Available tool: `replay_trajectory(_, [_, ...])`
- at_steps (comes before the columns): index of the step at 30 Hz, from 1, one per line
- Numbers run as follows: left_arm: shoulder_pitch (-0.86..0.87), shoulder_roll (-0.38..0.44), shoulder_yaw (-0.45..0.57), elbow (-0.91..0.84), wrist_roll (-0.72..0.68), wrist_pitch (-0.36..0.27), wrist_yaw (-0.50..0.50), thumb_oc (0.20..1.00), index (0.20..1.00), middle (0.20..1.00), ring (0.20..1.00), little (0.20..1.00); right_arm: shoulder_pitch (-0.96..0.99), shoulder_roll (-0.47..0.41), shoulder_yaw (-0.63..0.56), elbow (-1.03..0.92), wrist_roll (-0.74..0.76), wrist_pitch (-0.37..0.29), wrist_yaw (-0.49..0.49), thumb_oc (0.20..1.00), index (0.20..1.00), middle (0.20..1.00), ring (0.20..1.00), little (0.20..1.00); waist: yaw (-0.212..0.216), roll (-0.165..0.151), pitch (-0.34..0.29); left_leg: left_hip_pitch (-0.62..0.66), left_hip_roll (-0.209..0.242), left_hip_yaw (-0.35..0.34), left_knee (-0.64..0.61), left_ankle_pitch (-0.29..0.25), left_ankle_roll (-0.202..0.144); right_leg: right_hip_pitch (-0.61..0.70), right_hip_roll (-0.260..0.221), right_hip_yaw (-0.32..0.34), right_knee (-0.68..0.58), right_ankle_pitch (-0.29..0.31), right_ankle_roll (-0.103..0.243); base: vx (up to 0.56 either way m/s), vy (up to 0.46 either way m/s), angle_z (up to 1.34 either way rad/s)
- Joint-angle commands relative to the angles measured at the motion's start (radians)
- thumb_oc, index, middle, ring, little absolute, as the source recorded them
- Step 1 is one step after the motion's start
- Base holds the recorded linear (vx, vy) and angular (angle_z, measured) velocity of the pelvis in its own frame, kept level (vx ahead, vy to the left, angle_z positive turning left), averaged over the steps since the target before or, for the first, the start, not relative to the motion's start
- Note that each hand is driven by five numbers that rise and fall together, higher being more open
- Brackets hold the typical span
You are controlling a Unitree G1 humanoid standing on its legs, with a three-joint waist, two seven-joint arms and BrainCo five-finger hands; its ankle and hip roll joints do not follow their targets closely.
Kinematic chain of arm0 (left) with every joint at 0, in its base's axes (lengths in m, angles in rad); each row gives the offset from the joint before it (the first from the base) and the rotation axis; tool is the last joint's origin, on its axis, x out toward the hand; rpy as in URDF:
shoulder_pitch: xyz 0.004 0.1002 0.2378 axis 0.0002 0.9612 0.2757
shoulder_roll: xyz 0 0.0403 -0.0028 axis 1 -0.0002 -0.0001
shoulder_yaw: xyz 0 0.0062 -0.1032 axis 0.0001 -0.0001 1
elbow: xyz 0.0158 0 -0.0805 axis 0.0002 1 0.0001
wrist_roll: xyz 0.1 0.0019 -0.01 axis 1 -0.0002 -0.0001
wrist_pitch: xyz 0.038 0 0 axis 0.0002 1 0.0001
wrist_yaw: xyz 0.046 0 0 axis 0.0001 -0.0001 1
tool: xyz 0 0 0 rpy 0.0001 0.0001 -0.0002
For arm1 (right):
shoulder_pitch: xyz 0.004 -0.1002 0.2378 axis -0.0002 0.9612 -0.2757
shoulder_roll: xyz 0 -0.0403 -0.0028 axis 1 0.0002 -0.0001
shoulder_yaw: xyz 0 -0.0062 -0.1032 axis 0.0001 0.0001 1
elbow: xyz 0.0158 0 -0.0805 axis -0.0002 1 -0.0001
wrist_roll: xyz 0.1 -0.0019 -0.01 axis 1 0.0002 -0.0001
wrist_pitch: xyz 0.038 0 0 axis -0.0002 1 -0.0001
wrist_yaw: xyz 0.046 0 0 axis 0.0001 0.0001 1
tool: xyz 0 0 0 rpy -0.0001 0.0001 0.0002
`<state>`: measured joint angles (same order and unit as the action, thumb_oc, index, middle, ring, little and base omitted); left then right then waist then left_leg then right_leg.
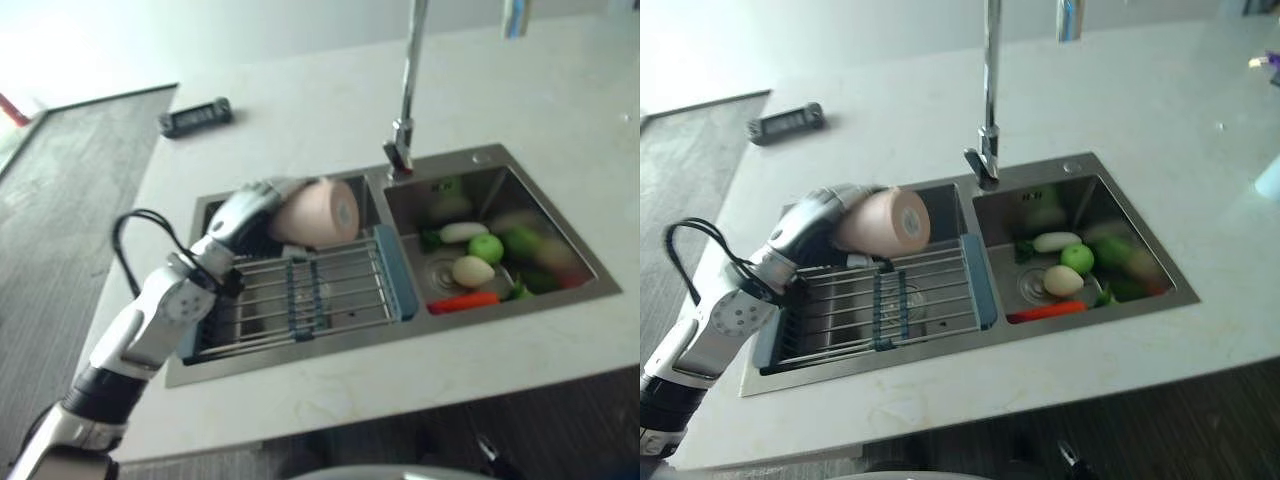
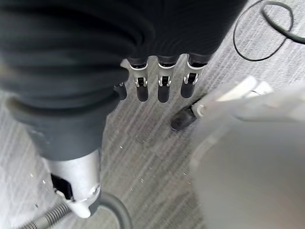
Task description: Place the dishes in the dishwasher.
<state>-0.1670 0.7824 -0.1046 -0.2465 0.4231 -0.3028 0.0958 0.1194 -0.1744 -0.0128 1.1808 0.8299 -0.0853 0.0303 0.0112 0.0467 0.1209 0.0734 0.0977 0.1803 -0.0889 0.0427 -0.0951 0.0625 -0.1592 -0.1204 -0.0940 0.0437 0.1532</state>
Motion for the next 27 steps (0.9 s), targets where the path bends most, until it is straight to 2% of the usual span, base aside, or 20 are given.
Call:
replay_trajectory(1, [-0.133,0.087,0.015,0.061,0.066,0.02,0.205,0.2,0.2,0.2,0.2,0.2,-0.024,-0.027,0.004,0.025,0.006,-0.043,-0.023,1.0,1.0,1.0,1.0,1.0,0.01,-0.01,0.013,0.011,-0.002,-0.087,0.002,-0.115,-0.005,0.041,-0.07,-0.058,0.007,-0.049,0.083,0.02,-0.049,0.13])
replay_trajectory(5, [-0.106,0.124,0.176,0.059,0.073,0.13,0.484,0.2,0.2,0.2,0.2,0.2,-0.011,-0.007,-0.003,0.045,-0.017,-0.031,-0.045,1.0,1.0,1.0,1.0,1.0,0.022,-0.008,-0.028,0.031,0.001,-0.102,0.002,-0.122,-0.01,0.066,-0.06,-0.062,0.007,-0.067,0.074,0.06,-0.056,0.04])
replay_trajectory(6, [-0.097,0.132,0.207,0.069,0.062,0.13,0.524,0.2,0.2,0.2,0.2,0.2,-0.008,-0.006,-0.005,0.044,-0.023,-0.028,-0.047,1.0,1.0,1.0,1.0,1.0,0.024,-0.008,-0.033,0.034,0.002,-0.103,0.002,-0.122,-0.012,0.07,-0.058,-0.064,0.007,-0.07,0.073,0.09,-0.089,0.0])
replay_trajectory(7, [-0.06,0.139,0.304,0.078,0.04,0.134,0.627,0.2,0.2,0.2,0.2,0.2,-0.003,-0.009,-0.017,0.045,-0.042,-0.016,-0.047,1.0,1.0,1.0,1.0,1.0,0.034,-0.008,-0.046,0.04,0.006,-0.113,0.002,-0.123,-0.017,0.079,-0.051,-0.069,0.007,-0.08,0.065,0.11,-0.155,-0.02])
replay_trajectory(8, [-0.011,0.127,0.394,0.064,0.016,0.152,0.676,0.2,0.2,0.2,0.2,0.2,0.003,-0.009,-0.028,0.048,-0.064,-0.01,-0.04,1.0,1.0,1.0,1.0,1.0,0.046,-0.008,-0.057,0.044,0.009,-0.129,0.002,-0.123,-0.023,0.088,-0.041,-0.077,0.007,-0.09,0.055,0.12,-0.197,0.05])
replay_trajectory(9, [0.016,0.116,0.428,0.066,0.018,0.162,0.696,0.2,0.2,0.2,0.2,0.2,0.004,-0.007,-0.03,0.046,-0.081,-0.008,-0.036,1.0,1.0,1.0,1.0,1.0,0.054,-0.009,-0.062,0.046,0.012,-0.138,0.002,-0.122,-0.026,0.092,-0.035,-0.08,0.007,-0.095,0.049,0.09,-0.212,0.11])
replay_trajectory(14, [0.107,0.1,0.52,0.068,0.032,0.166,0.734,0.2,0.2,0.2,0.2,0.2,-0.011,-0.01,-0.003,0.059,-0.158,0.016,-0.007,1.0,1.0,1.0,1.0,1.0,0.094,-0.004,-0.07,0.042,0.04,-0.172,0.002,-0.093,-0.053,0.1,0.005,-0.103,0.007,-0.116,0.017,0.06,-0.174,0.33])
replay_trajectory(16, [0.16,0.076,0.57,0.061,0.04,0.12,0.758,0.2,0.2,0.2,0.2,0.2,-0.004,0.004,0.024,0.064,-0.184,0.017,0.013,1.0,1.0,1.0,1.0,1.0,0.115,0.009,-0.067,-0.022,0.088,-0.166,0.002,-0.032,-0.095,0.094,0.026,-0.144,0.007,-0.133,0.006,-0.08,-0.181,0.3])
replay_trajectory(18, [0.166,0.061,0.591,0.066,0.016,0.08,0.764,0.2,0.2,0.2,0.2,0.2,0.002,0.012,0.03,0.076,-0.177,-0.001,-0.003,1.0,1.0,1.0,1.0,1.0,0.118,0.014,-0.055,-0.048,0.097,-0.143,0.002,-0.019,-0.109,0.082,0.024,-0.178,0.007,-0.132,0.008,-0.2,-0.056,1.17])
replay_trajectory(19, [0.168,0.053,0.597,0.069,0.014,0.069,0.755,0.2,0.2,0.2,0.2,0.2,0.002,0.011,0.03,0.08,-0.181,-0.004,-0.01,1.0,1.0,1.0,1.0,1.0,0.116,0.015,-0.052,-0.048,0.094,-0.136,0.002,-0.02,-0.109,0.079,0.021,-0.193,0.007,-0.131,0.008,-0.57,0.117,1.74])
replay_trajectory(20, [0.152,0.038,0.563,0.081,0.035,0.057,0.773,0.2,0.2,0.2,0.2,0.2,-0.011,-0.014,-0.003,0.102,-0.177,-0.01,-0.031,1.0,1.0,1.0,1.0,1.0,0.104,-0.001,-0.035,-0.056,0.02,-0.054,0.167,-0.111,-0.064,0.055,-0.018,-0.248,0.01,-0.096,-0.001,-0.5,0.136,2.28])
replay_trajectory(21, [0.15,0.039,0.562,0.083,0.033,0.056,0.774,0.2,0.2,0.2,0.2,0.2,-0.012,-0.015,-0.006,0.102,-0.177,-0.011,-0.032,1.0,1.0,1.0,1.0,1.0,0.102,-0.003,-0.034,-0.063,0.016,-0.052,0.18,-0.113,-0.059,0.051,-0.022,-0.252,0.009,-0.09,-0.001,-0.64,0.264,1.54])
replay_trajectory(22, [0.149,0.05,0.559,0.097,0.01,0.044,0.785,0.2,0.2,0.2,0.2,0.2,-0.014,-0.028,-0.029,0.098,-0.179,-0.013,-0.036,1.0,1.0,1.0,1.0,1.0,0.087,-0.003,-0.032,-0.06,0.014,-0.028,0.254,-0.128,-0.043,0.034,-0.029,-0.267,0.018,-0.076,-0.007,-0.3,0.197,1.41])
replay_trajectory(25, [0.152,0.07,0.553,0.117,-0.027,0.036,0.768,0.2,0.2,0.2,0.2,0.2,-0.011,-0.055,-0.065,0.101,-0.206,-0.014,-0.023,1.0,1.0,1.0,1.0,1.0,0.06,0.006,-0.036,-0.034,0.053,-0.001,0.309,-0.106,-0.054,0.012,-0.032,-0.283,0.02,-0.061,-0.017,-0.35,0.312,0.64])
replay_trajectory(27, [0.154,0.072,0.535,0.126,-0.073,0.032,0.692,0.2,0.2,0.2,0.2,0.2,-0.005,-0.076,-0.086,0.106,-0.24,-0.024,-0.008,1.0,1.0,1.0,1.0,1.0,0.041,0.02,-0.04,0.002,0.093,0.028,0.293,-0.088,-0.071,0.006,-0.041,-0.295,0.021,-0.052,-0.01,-0.4,0.468,0.83])
